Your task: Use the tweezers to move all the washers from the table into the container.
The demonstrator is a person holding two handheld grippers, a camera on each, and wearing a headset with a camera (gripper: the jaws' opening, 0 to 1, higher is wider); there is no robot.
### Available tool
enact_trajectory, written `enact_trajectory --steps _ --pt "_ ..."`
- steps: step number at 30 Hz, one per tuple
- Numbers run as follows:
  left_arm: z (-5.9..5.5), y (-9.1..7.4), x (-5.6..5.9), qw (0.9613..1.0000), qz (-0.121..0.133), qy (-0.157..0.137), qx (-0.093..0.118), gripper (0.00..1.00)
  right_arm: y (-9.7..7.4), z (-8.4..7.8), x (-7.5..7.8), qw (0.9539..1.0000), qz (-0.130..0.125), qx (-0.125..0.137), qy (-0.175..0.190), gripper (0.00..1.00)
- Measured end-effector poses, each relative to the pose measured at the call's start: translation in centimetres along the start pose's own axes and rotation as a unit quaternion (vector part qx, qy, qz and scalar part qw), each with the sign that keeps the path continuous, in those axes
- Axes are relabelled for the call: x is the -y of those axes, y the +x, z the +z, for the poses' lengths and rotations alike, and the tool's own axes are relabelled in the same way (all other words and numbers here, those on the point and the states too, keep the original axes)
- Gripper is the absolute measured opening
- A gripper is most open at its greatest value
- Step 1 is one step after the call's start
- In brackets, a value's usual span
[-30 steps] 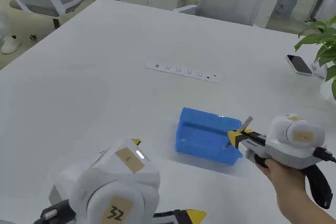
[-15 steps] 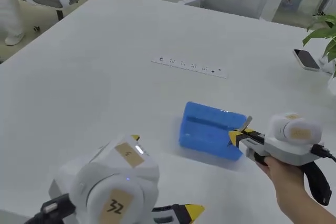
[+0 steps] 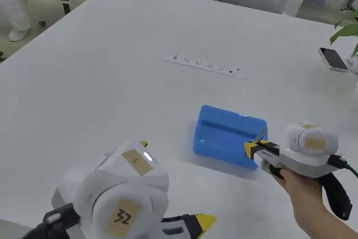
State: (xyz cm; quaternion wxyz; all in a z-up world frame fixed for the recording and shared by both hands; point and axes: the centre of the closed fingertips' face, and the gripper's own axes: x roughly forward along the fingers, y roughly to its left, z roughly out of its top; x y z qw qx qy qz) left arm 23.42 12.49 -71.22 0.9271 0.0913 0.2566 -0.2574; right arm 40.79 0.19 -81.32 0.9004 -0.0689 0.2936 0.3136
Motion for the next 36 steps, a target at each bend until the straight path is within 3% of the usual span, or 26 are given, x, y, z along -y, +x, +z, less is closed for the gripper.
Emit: enact_trajectory --steps 6,9,16,20,25,32,36 --pt "0.3 0.1 0.0 1.0000 -0.003 0.007 0.000 0.93 -0.1 -0.4 0.3 0.9996 -0.001 -0.008 0.026 0.04" --pt "0.6 0.0 0.0 0.9999 -0.004 0.013 0.002 0.93 -0.2 -0.3 0.4 0.9998 -0.004 -0.009 0.020 0.04" --pt "2.2 -0.1 0.2 0.9994 -0.015 0.029 0.016 0.91 -2.1 1.6 -0.5 0.9998 -0.007 0.017 0.009 0.04" --pt "3.8 -0.1 1.1 0.9969 -0.052 0.049 0.032 0.80 -4.2 3.2 -1.0 0.9988 -0.001 0.046 0.015 0.04" --pt "5.4 0.0 2.1 0.9938 -0.086 0.049 0.050 0.69 -6.4 4.0 -1.6 0.9978 0.003 0.063 -0.020 0.03" --pt "7.8 0.3 2.8 0.9878 -0.126 0.059 0.069 0.54 -9.9 5.1 -4.1 0.9950 0.033 0.086 -0.038 0.03" --pt "8.7 0.4 3.6 0.9824 -0.156 0.072 0.073 0.44 -11.6 5.4 -6.3 0.9912 0.070 0.083 -0.076 0.03"
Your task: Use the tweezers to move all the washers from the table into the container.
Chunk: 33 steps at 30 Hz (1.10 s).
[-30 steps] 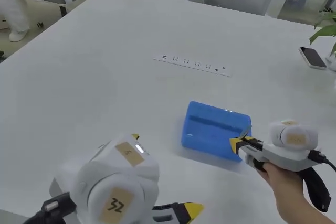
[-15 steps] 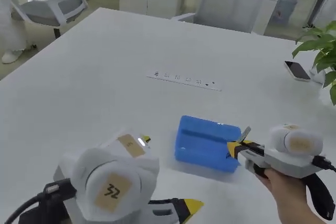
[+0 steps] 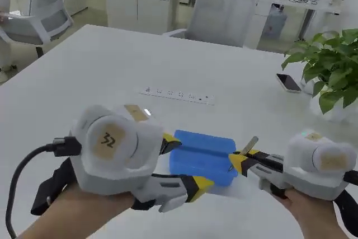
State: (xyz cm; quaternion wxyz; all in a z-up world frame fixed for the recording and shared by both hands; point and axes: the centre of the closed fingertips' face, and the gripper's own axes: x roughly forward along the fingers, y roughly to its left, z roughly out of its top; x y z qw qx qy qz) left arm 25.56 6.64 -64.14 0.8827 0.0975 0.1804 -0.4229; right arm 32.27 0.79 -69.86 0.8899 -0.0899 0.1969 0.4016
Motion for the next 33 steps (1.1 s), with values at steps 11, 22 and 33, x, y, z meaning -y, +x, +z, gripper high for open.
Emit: enact_trajectory --steps 11,22,33 --pt "3.0 1.4 0.9 0.9957 -0.069 0.062 -0.004 0.31 -2.1 2.5 -4.2 0.9954 0.052 0.001 -0.080 0.02" --pt "2.3 3.1 3.2 0.9813 -0.156 0.106 -0.042 0.23 -2.1 0.6 -6.5 0.9838 0.086 -0.042 -0.152 0.02" --pt "-1.4 3.4 5.0 0.9500 -0.237 0.174 -0.103 0.06 -1.5 -3.2 -7.9 0.9663 0.128 -0.112 -0.193 0.02"
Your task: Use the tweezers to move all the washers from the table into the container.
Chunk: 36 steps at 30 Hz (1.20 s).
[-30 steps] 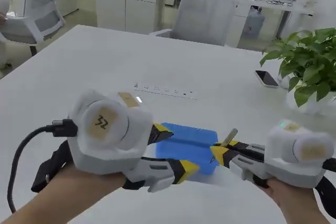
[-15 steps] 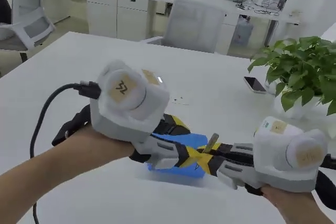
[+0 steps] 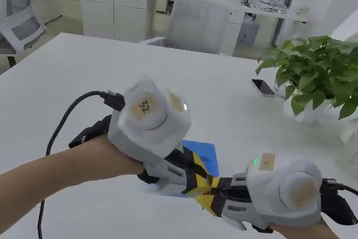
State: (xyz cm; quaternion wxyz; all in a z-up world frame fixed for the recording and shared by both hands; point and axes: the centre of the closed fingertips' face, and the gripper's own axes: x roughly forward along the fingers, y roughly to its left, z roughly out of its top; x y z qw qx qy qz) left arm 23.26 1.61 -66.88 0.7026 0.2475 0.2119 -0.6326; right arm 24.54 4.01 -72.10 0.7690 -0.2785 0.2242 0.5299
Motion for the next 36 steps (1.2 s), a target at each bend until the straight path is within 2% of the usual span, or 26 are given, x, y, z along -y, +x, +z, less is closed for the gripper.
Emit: enact_trajectory --steps 2,3,4,6,7,9,12,18,22,29,31,34,36 --pt "-0.5 0.3 0.0 0.9998 0.003 0.017 -0.009 0.02 0.5 -0.5 -0.3 0.9998 0.014 -0.011 -0.007 0.02" --pt "-0.9 0.5 0.4 0.9995 -0.010 0.026 -0.015 0.01 0.7 -0.7 -0.3 0.9998 0.013 -0.016 -0.007 0.02" --pt "-1.0 0.7 0.2 0.9996 -0.004 0.022 -0.016 0.01 1.0 -1.0 -0.5 0.9994 0.023 -0.022 -0.011 0.02" --pt "-1.7 1.1 0.2 0.9991 -0.008 0.030 -0.029 0.01 1.5 -1.5 -0.6 0.9990 0.032 -0.029 -0.013 0.02" --pt "-2.3 1.3 0.1 0.9986 -0.009 0.034 -0.041 0.01 1.8 -2.0 -0.7 0.9983 0.039 -0.039 -0.017 0.02" --pt "-2.9 1.7 0.0 0.9981 -0.009 0.037 -0.049 0.00 2.4 -2.6 -0.7 0.9975 0.047 -0.049 -0.023 0.03" --pt "-4.6 2.6 -0.7 0.9955 -0.003 0.066 -0.069 0.00 3.5 -4.0 -0.3 0.9960 0.054 -0.069 -0.016 0.03" --pt "-7.2 4.2 -1.7 0.9965 0.004 0.040 -0.074 0.00 5.3 -6.2 0.1 0.9952 0.051 -0.084 0.001 0.04" --pt "-9.0 5.2 -1.7 0.9952 0.004 0.046 -0.086 0.00 6.4 -7.6 0.1 0.9931 0.054 -0.104 -0.001 0.05" --pt "-11.6 6.9 -2.7 0.9957 0.013 0.017 -0.090 0.00 8.1 -9.7 0.6 0.9890 0.050 -0.139 0.014 0.06" --pt "-12.6 7.1 -2.9 0.9954 0.016 0.013 -0.094 0.00 8.3 -9.8 0.7 0.9894 0.043 -0.138 0.018 0.07" --pt "-13.4 7.4 -2.9 0.9948 0.013 -0.005 -0.101 0.00 8.3 -9.9 0.6 0.9889 0.030 -0.134 0.056 0.09" --pt "-13.9 7.4 -2.8 0.9944 0.013 0.004 -0.104 0.00 7.9 -10.1 0.6 0.9891 0.023 -0.131 0.062 0.09"
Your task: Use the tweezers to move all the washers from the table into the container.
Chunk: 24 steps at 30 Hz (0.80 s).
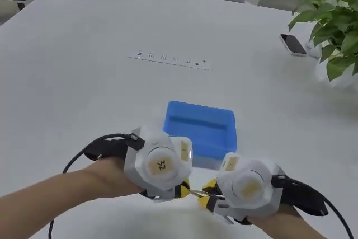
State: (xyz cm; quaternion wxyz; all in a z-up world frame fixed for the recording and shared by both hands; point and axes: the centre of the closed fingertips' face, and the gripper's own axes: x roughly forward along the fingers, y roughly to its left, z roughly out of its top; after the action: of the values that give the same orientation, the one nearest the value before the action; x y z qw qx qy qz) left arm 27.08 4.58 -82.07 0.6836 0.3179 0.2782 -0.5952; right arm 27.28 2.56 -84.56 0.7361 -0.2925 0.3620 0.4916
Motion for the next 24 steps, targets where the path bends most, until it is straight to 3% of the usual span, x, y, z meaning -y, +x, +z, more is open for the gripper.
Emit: enact_trajectory --steps 3,7,10,11,16,18,20,21,24 --pt "-0.5 0.1 0.2 0.9999 -0.004 0.014 -0.009 0.00 -1.0 -0.5 -0.2 0.9992 -0.006 0.005 0.039 0.15" --pt "-1.4 0.6 0.5 0.9996 -0.016 0.006 -0.020 0.00 -3.1 -0.8 -0.3 0.9925 -0.026 0.036 0.114 0.20" --pt "-2.7 1.2 0.7 0.9987 -0.019 0.005 -0.047 0.00 -4.6 -1.1 -0.2 0.9823 -0.046 0.060 0.172 0.28" --pt "-3.5 1.4 0.9 0.9974 -0.023 0.004 -0.068 0.00 -5.0 -1.2 -0.1 0.9788 -0.051 0.065 0.187 0.28" --pt "-4.1 1.6 0.8 0.9962 -0.018 -0.001 -0.085 0.00 -7.1 -1.5 0.0 0.9638 -0.072 0.096 0.238 0.33" --pt "-4.0 1.6 0.6 0.9962 -0.014 0.001 -0.086 0.00 -8.0 -1.3 0.2 0.9550 -0.089 0.112 0.260 0.37" --pt "-4.4 1.7 0.5 0.9949 -0.009 -0.005 -0.101 0.00 -8.8 -1.1 0.2 0.9448 -0.096 0.132 0.284 0.40" --pt "-4.7 1.9 0.4 0.9938 -0.006 -0.007 -0.111 0.00 -9.1 -1.0 0.3 0.9420 -0.101 0.138 0.289 0.42" --pt "-4.3 1.7 0.6 0.9948 -0.003 -0.012 -0.101 0.02 -10.2 -1.0 0.4 0.9367 -0.115 0.149 0.295 0.43"
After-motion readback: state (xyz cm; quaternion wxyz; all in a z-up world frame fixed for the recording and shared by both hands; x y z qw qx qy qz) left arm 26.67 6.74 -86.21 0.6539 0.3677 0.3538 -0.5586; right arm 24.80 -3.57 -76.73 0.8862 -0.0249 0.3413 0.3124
